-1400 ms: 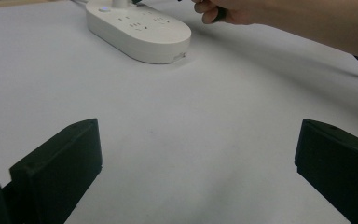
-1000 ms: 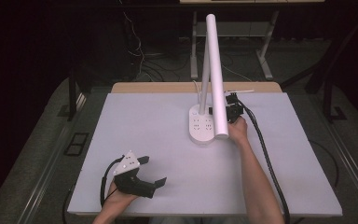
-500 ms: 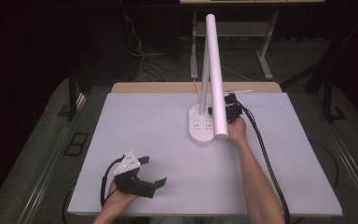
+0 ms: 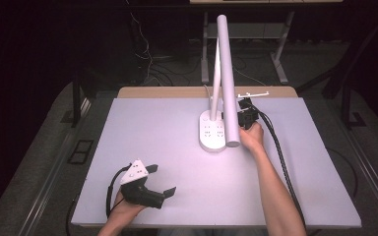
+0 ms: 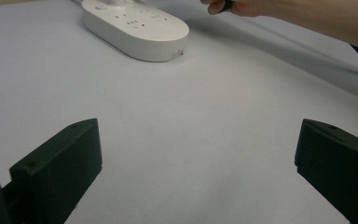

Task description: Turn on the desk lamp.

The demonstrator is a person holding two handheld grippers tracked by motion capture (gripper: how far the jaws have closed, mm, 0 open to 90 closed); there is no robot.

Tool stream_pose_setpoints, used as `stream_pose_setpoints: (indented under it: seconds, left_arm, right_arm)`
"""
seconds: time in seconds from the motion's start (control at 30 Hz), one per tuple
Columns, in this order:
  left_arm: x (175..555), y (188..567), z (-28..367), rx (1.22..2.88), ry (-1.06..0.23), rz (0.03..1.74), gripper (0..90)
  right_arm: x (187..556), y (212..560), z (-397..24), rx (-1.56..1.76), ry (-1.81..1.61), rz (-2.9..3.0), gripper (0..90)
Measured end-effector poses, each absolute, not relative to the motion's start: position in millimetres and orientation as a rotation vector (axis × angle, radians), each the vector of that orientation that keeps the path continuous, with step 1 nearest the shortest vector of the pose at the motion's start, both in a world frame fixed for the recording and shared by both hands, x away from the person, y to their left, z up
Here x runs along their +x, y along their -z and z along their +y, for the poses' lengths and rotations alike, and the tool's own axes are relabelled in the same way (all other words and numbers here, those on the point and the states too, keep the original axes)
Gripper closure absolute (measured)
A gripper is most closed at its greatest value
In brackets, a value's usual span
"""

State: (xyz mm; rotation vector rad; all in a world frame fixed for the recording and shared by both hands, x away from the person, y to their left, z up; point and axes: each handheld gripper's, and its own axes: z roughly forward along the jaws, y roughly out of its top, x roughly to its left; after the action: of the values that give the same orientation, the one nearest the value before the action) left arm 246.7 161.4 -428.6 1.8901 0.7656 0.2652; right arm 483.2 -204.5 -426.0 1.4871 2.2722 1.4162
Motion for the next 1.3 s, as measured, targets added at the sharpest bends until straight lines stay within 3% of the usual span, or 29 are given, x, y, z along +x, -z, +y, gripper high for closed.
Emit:
stream_pose_setpoints:
  seconds: [0.57, 0.63, 0.8, 1.0, 1.03, 1.1, 1.17, 1.23, 1.3]
  left_arm:
    - [246.6, 428.7, 160.6, 1.9, -0.265, 0.759, 0.0]
    - [246.5, 428.6, 160.5, 1.902, -0.264, 0.76, 0.0]
    - [246.5, 428.6, 159.9, 1.904, -0.264, 0.757, 0.0]
    - [246.5, 428.8, 159.4, 1.907, -0.264, 0.755, 0.0]
    - [246.5, 428.8, 159.1, 1.907, -0.263, 0.755, 0.0]
    - [246.4, 428.9, 158.6, 1.907, -0.263, 0.754, 0.0]
    - [246.4, 428.9, 158.6, 1.907, -0.263, 0.753, 0.0]
    - [246.5, 428.9, 158.5, 1.909, -0.264, 0.753, 0.0]
    - [246.4, 428.9, 158.5, 1.911, -0.267, 0.753, 0.0]
  right_arm:
    - [457.4, 391.9, -233.9, 1.398, -1.4, 2.278, 89.3]
    - [451.9, 389.2, -236.7, 1.389, -1.392, 2.286, 85.9]
    - [439.0, 385.1, -241.8, 1.386, -1.388, 2.286, 73.5]
    - [414.2, 381.1, -251.6, 1.373, -1.389, 2.267, 51.4]
    - [414.2, 381.1, -251.6, 1.373, -1.389, 2.267, 51.4]
    - [405.0, 379.1, -255.6, 1.368, -1.411, 2.267, 35.2]
    - [402.0, 378.4, -255.7, 1.37, -1.405, 2.275, 30.0]
    - [392.1, 377.5, -256.4, 1.345, -1.404, 2.28, 14.3]
    - [385.5, 377.7, -256.8, 1.351, -1.408, 2.288, 9.0]
